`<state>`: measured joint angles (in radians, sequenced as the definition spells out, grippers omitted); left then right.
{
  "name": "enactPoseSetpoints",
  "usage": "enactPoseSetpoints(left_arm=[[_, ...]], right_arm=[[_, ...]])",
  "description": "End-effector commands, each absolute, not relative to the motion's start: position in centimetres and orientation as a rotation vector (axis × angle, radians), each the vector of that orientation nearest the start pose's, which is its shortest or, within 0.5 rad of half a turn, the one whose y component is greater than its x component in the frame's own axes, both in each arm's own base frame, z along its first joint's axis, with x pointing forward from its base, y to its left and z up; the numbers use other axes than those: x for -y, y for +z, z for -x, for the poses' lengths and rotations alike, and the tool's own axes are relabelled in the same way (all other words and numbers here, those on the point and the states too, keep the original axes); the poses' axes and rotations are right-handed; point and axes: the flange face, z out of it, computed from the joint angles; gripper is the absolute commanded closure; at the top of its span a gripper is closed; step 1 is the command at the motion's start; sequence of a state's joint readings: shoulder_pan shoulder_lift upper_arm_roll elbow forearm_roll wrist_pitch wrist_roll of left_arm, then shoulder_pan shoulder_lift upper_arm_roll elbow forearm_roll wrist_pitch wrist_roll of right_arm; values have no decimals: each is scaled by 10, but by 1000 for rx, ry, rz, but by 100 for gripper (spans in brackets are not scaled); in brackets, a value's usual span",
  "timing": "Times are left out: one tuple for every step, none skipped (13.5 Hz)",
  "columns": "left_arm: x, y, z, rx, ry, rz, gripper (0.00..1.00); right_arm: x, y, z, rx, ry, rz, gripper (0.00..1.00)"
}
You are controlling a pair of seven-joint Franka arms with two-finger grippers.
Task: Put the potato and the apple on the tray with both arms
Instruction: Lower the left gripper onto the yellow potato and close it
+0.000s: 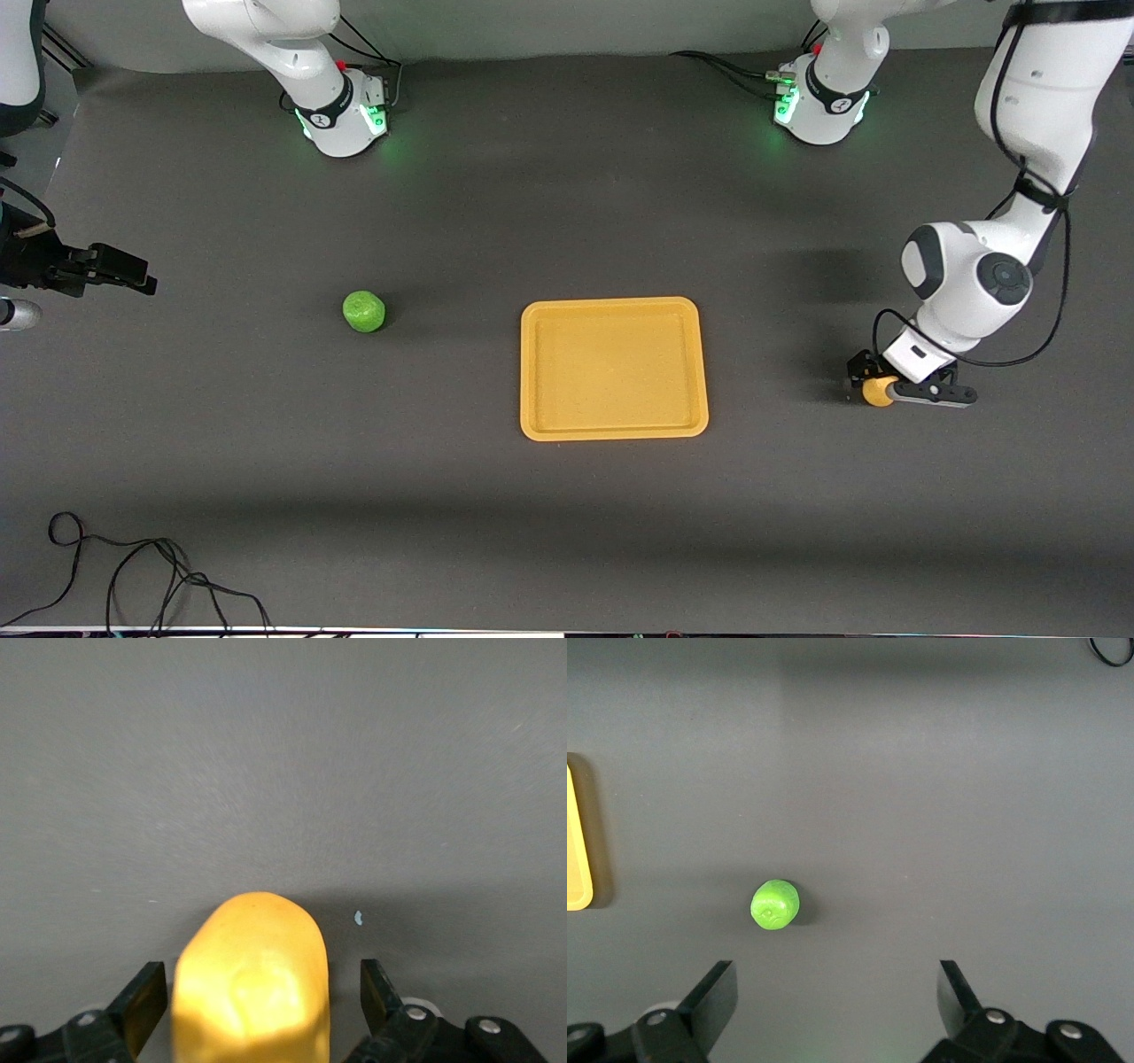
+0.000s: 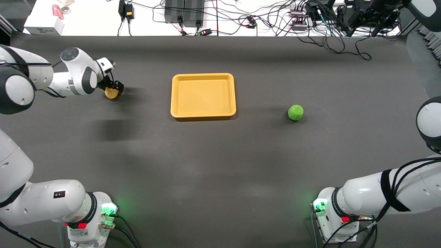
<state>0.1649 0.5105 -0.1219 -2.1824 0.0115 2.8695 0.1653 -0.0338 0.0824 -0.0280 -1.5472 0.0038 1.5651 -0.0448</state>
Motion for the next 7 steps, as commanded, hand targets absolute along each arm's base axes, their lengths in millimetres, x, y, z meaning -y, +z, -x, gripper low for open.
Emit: enactPoseSetpoints(left_arm=[[-25,189,-581,-200,-325,3144,28],[-23,191,-581,-204,-311,3146,39],[-22,198,-581,-206,-284,3148,58],[-23,211,-584,-209,-244,3150,69],[-21,226,-588,-211,-198,3154,72],[-14,242,-591,-208,-161,3159,73],[-1,256,-594,-171,-121,3167,81]], right_arm=[[35,591,-572,-5,102,3144,0],[35,590,-573,-5,104,3144,0],[35,590,-572,-5,104,3144,0],[36,590,-572,-7,104,3145,0],[36,590,-572,-7,104,3144,0],[36,590,-572,-7,104,3144,0],[36,590,-572,-7,104,3144,0]])
